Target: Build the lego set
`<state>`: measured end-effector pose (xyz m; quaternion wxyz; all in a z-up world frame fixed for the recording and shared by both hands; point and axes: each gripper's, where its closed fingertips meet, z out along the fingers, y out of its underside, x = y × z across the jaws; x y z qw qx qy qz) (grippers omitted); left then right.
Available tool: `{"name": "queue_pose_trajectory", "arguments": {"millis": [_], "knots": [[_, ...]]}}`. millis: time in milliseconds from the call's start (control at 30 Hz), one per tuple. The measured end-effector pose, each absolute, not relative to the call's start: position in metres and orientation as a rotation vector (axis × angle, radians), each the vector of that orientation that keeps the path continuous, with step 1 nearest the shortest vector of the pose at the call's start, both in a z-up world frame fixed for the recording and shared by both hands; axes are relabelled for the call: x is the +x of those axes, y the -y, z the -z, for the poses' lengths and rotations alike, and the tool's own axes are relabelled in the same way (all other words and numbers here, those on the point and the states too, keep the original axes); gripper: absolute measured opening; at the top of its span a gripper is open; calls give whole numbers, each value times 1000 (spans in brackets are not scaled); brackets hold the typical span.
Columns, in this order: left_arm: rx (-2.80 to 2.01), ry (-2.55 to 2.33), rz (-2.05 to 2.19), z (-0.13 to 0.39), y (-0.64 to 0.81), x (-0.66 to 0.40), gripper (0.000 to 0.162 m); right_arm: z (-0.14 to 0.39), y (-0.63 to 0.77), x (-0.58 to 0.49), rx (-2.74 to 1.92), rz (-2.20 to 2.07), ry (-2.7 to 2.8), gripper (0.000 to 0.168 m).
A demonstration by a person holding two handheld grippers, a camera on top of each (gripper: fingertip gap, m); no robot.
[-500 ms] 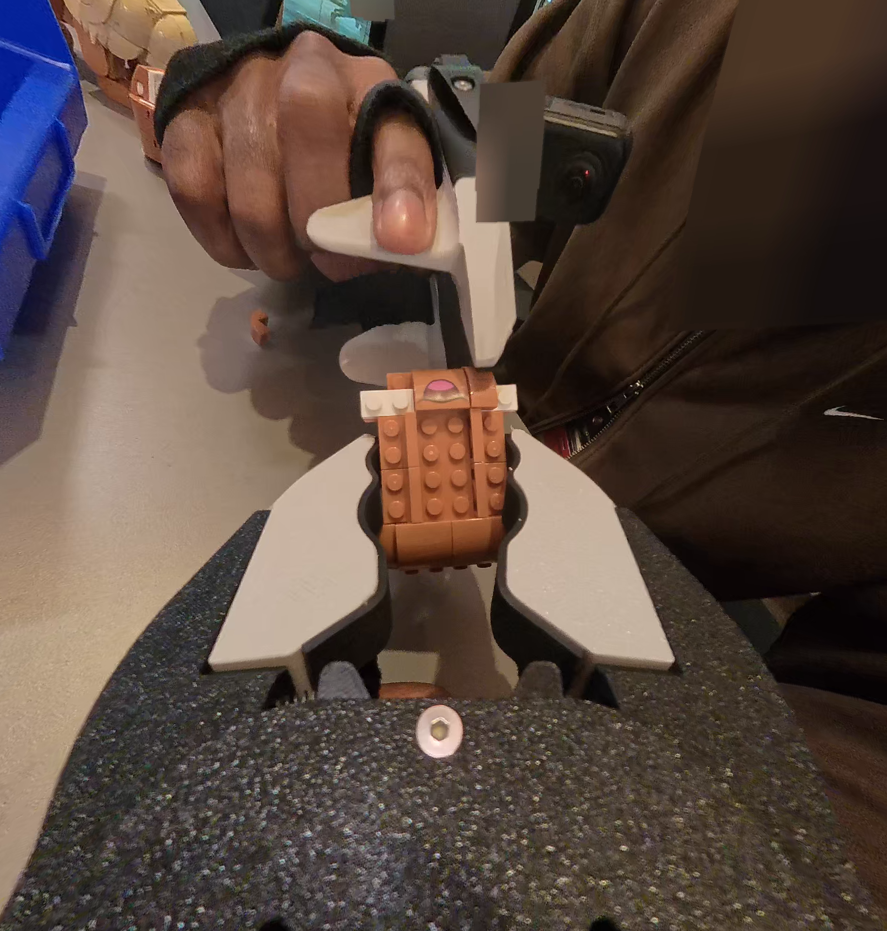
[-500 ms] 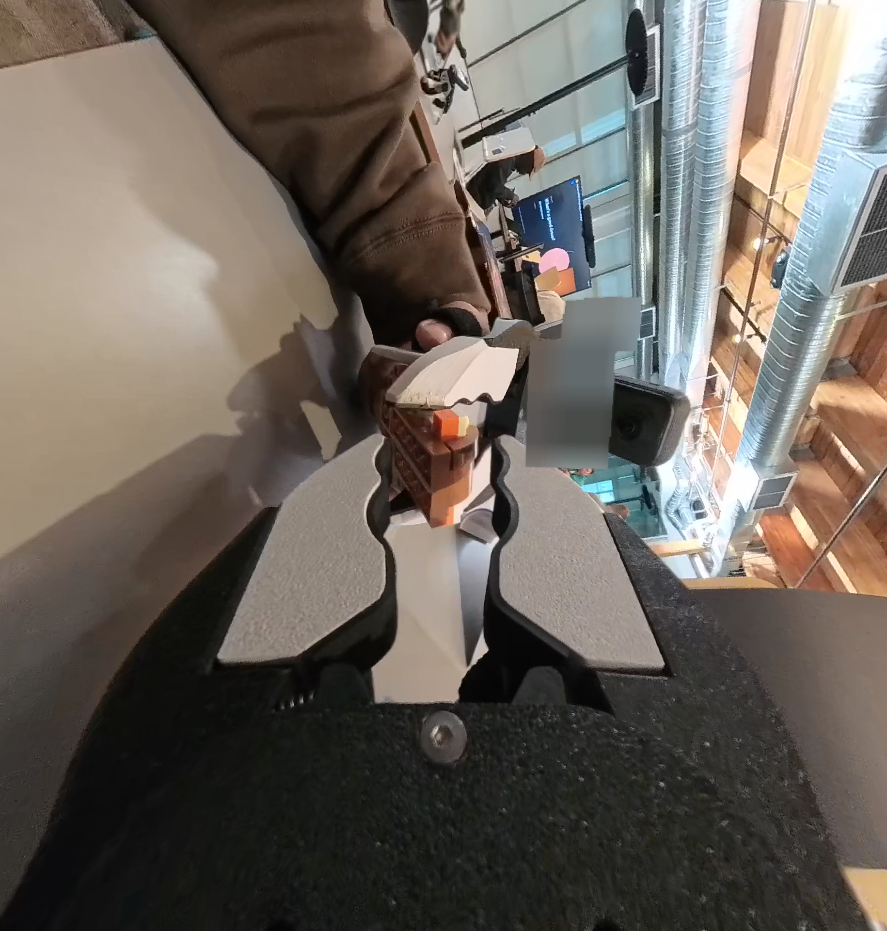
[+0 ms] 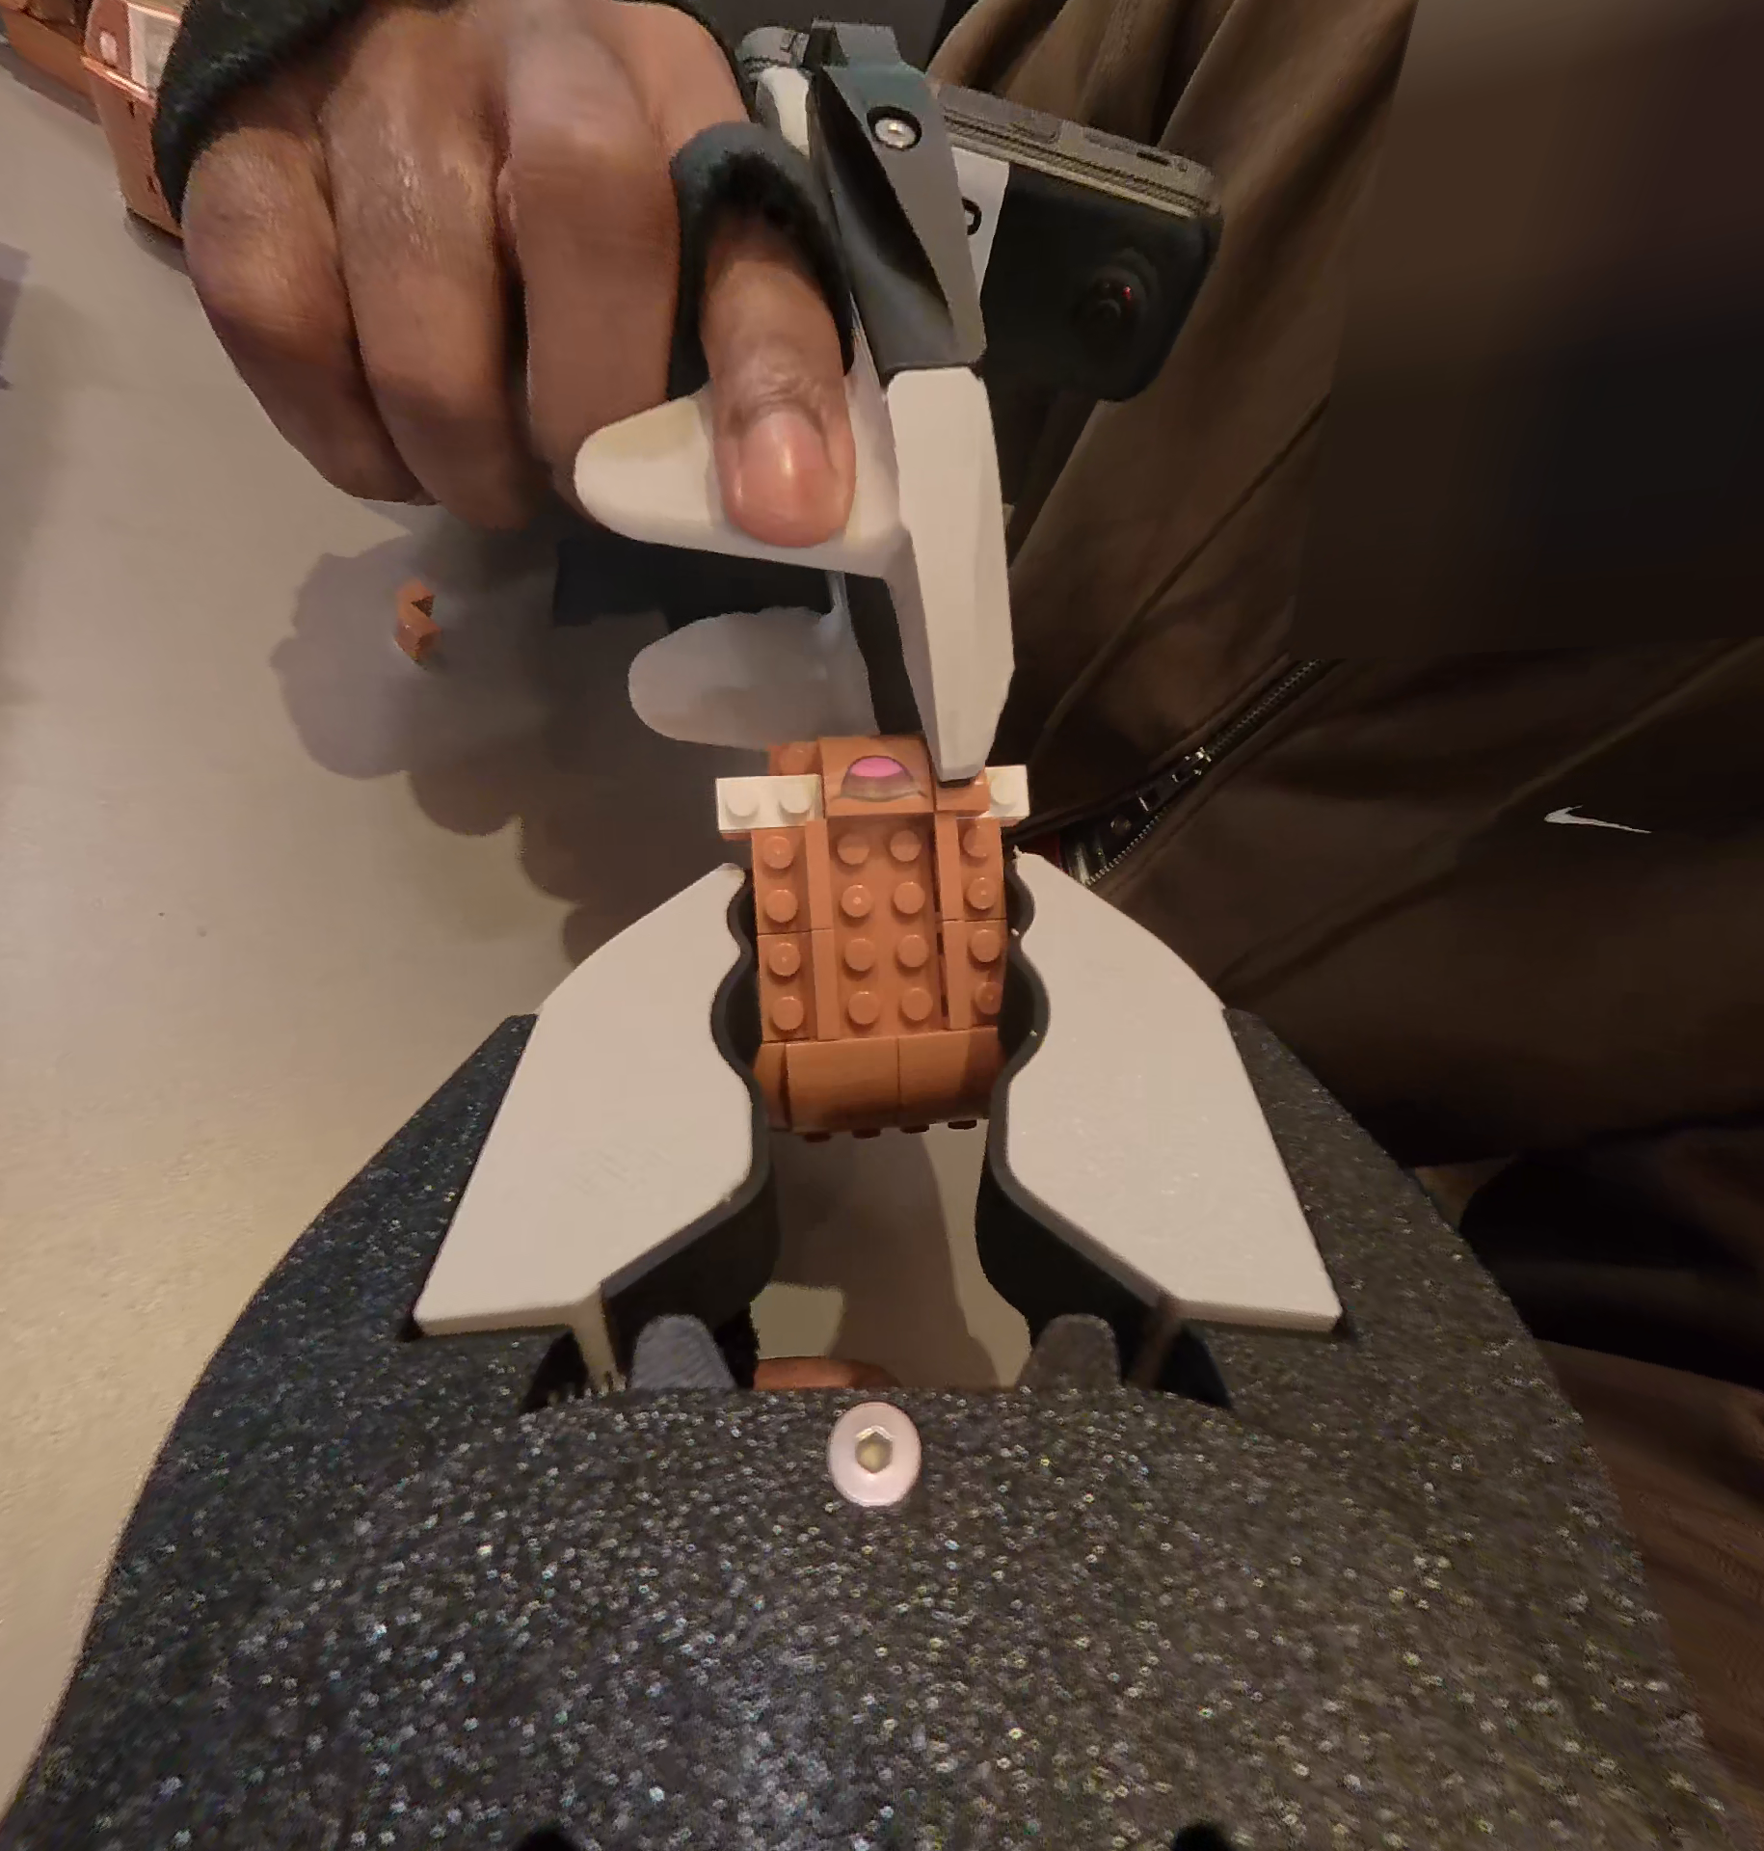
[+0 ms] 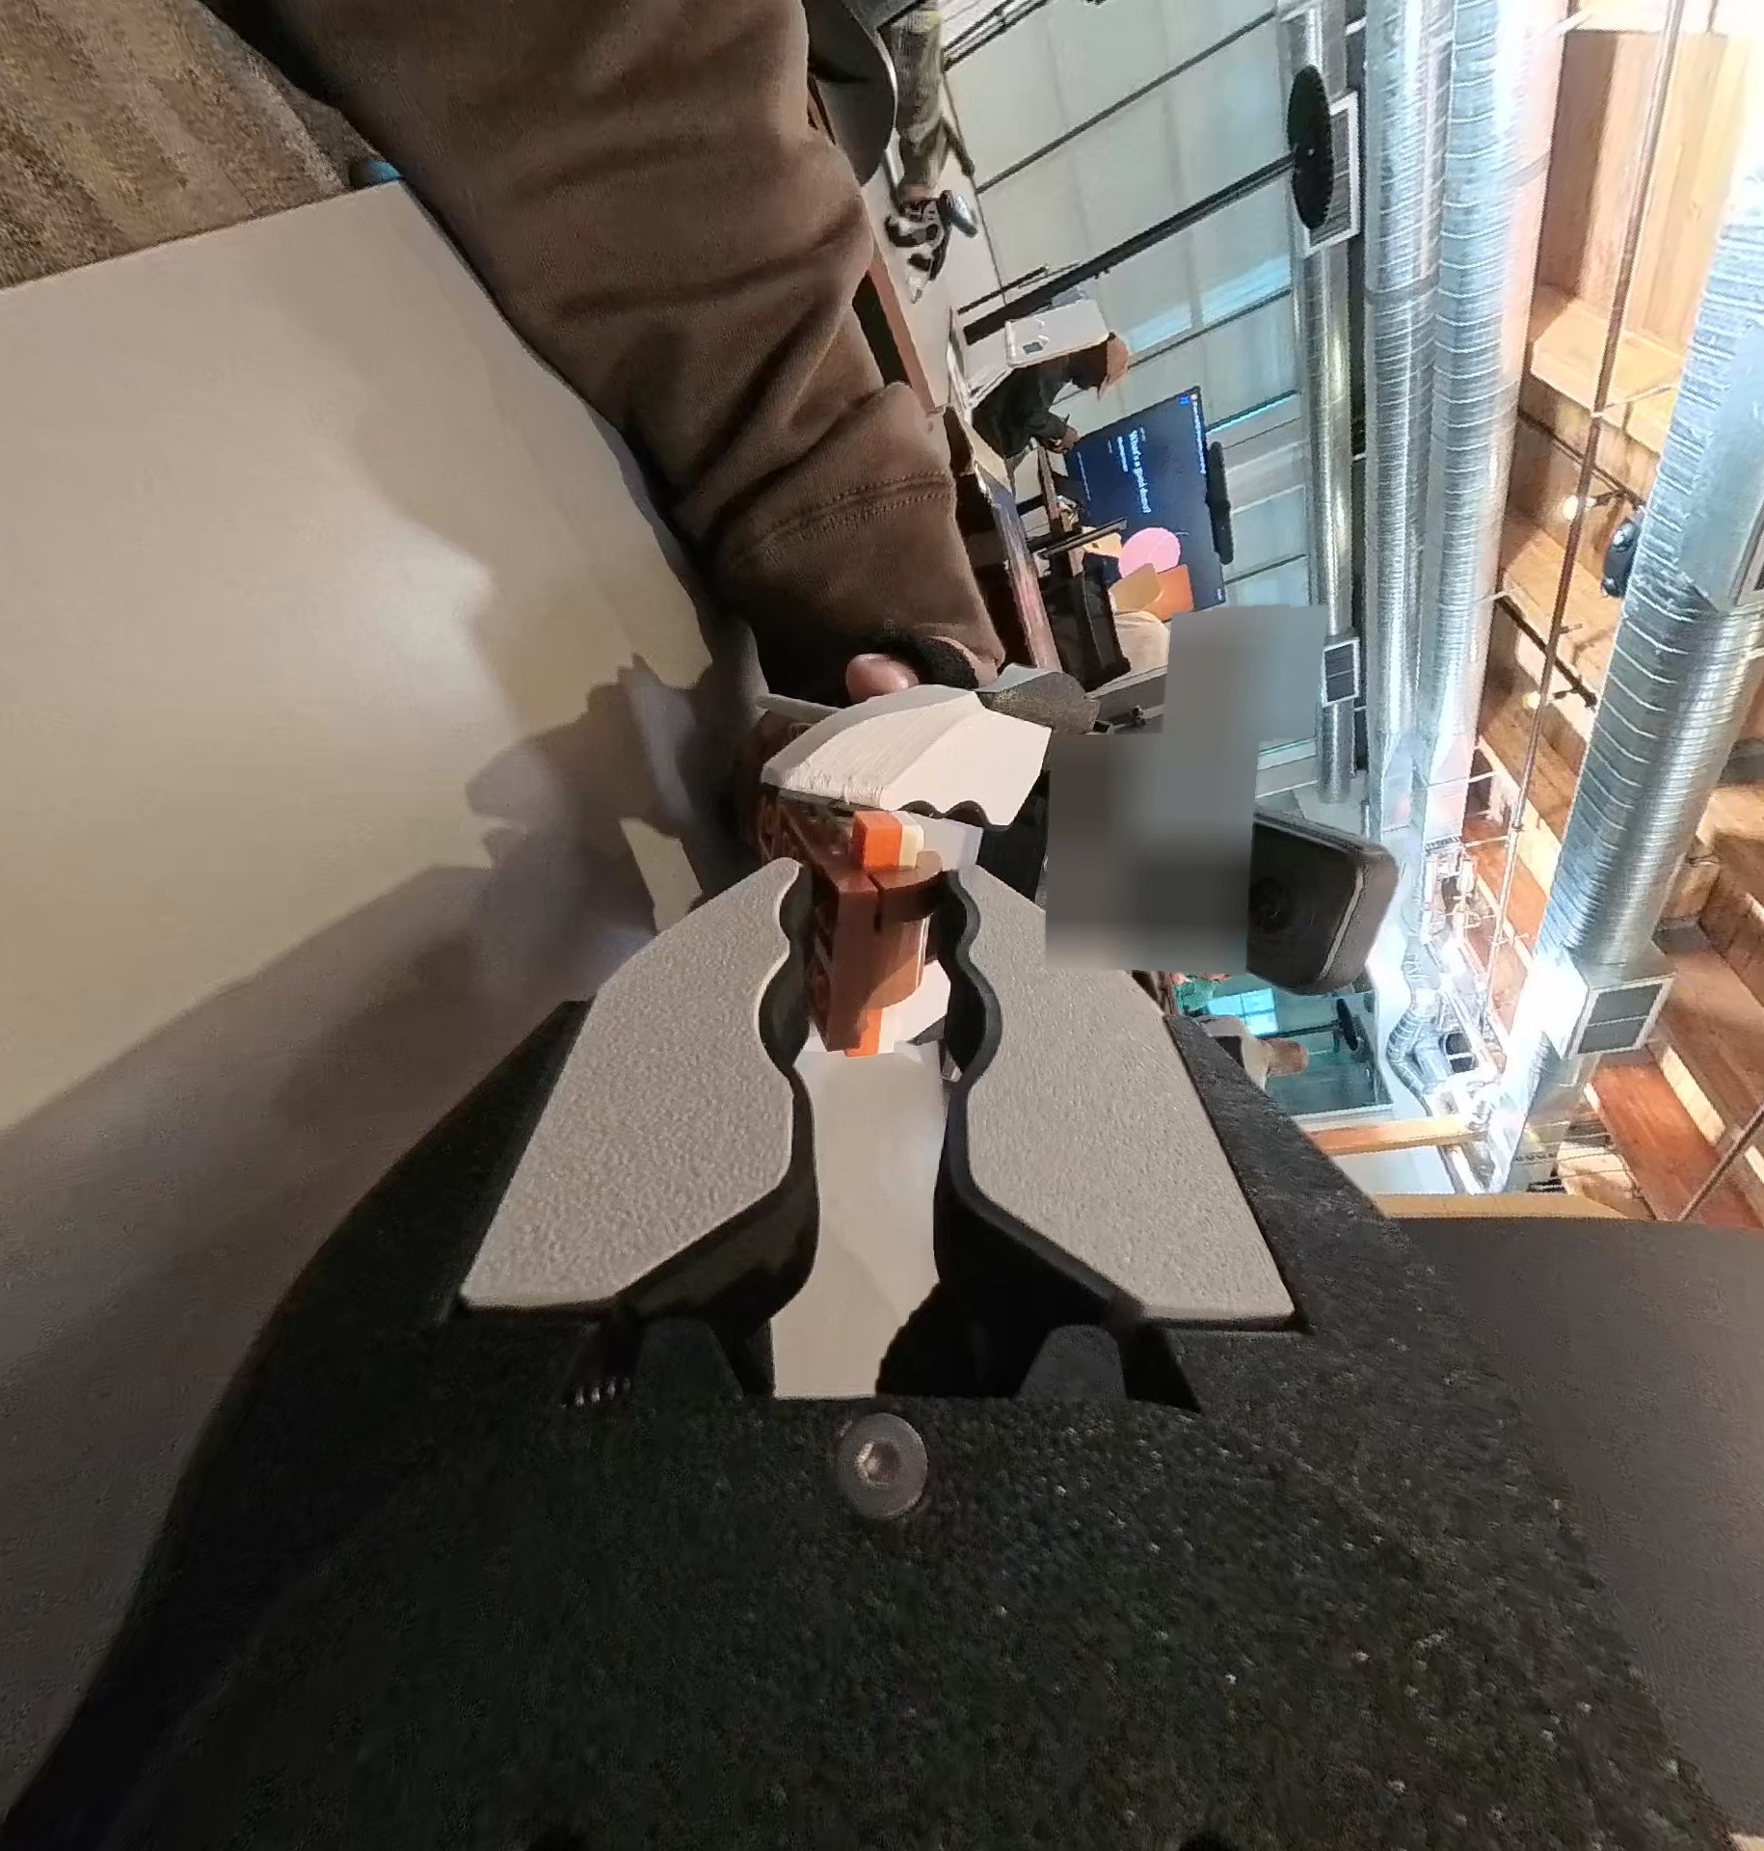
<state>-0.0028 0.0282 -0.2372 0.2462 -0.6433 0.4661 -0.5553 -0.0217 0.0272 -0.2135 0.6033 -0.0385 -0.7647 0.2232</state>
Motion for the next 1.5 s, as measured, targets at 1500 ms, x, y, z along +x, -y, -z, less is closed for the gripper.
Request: {"name": "queue_pose_trajectory", "arguments": {"millis": [1500], "knots": [[-1810,-1253,1586,239,-26,3,47,214,-24,-24,-128,-529,1787,23]]}}
